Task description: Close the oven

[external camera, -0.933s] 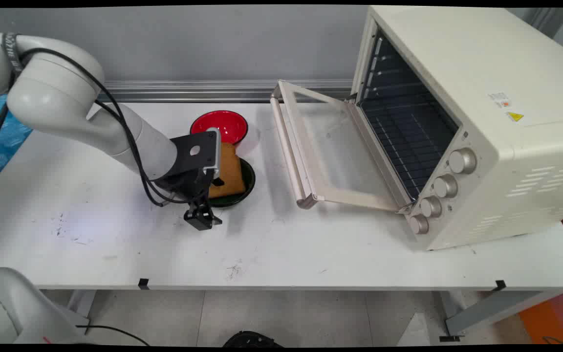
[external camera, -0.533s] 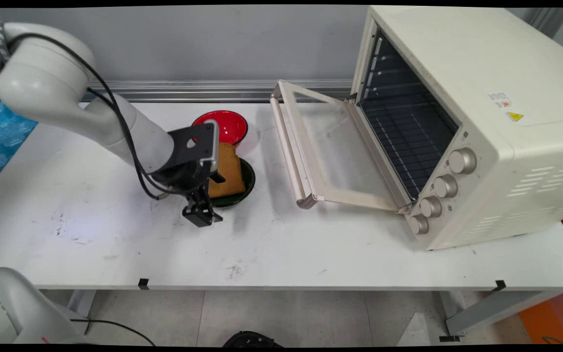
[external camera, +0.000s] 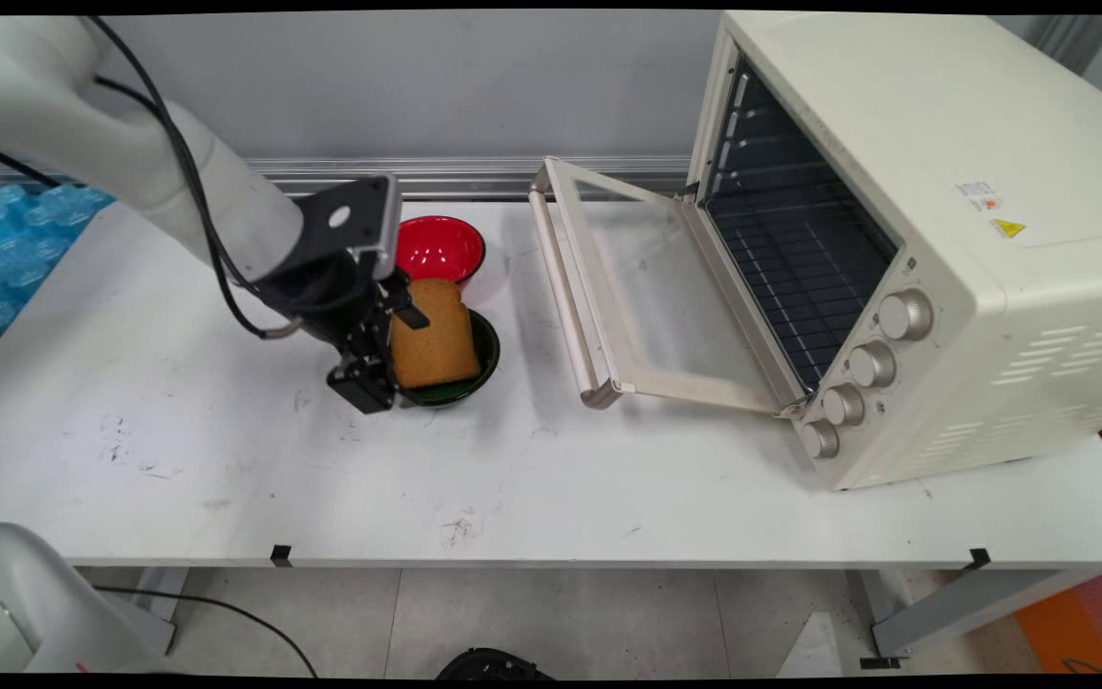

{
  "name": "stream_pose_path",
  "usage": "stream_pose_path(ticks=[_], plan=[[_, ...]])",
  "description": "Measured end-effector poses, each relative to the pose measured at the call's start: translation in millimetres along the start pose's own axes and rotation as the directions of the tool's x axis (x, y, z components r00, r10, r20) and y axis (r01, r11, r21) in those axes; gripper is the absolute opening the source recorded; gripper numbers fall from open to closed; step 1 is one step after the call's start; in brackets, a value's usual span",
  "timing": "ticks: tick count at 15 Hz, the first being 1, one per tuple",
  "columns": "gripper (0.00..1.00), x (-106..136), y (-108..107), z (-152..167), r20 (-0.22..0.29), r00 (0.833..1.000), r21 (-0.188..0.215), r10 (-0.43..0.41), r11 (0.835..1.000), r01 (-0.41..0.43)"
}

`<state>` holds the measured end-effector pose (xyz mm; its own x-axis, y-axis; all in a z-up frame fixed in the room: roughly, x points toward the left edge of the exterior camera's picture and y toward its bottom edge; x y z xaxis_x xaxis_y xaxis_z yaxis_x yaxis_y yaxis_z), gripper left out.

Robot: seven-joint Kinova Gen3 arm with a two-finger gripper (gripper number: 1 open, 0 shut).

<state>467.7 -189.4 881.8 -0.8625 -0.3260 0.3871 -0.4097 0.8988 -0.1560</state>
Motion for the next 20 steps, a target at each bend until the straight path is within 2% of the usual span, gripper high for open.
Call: stream_pose_path(ticks=[4,12,16,20], plan=[[1.0,4,-14,-30,-0.013,1.0,-0.02,-0.002,1.0,0.002],[1.0,11,-44,-67,-0.039,0.998,-0.036,-0.048,0.998,0.047],[1.0,17,-64,-79,-0.053,0.996,-0.052,-0.072,0.996,0.069],[1.0,25,-77,-78,-0.074,0.992,-0.066,-0.107,0.993,0.102]])
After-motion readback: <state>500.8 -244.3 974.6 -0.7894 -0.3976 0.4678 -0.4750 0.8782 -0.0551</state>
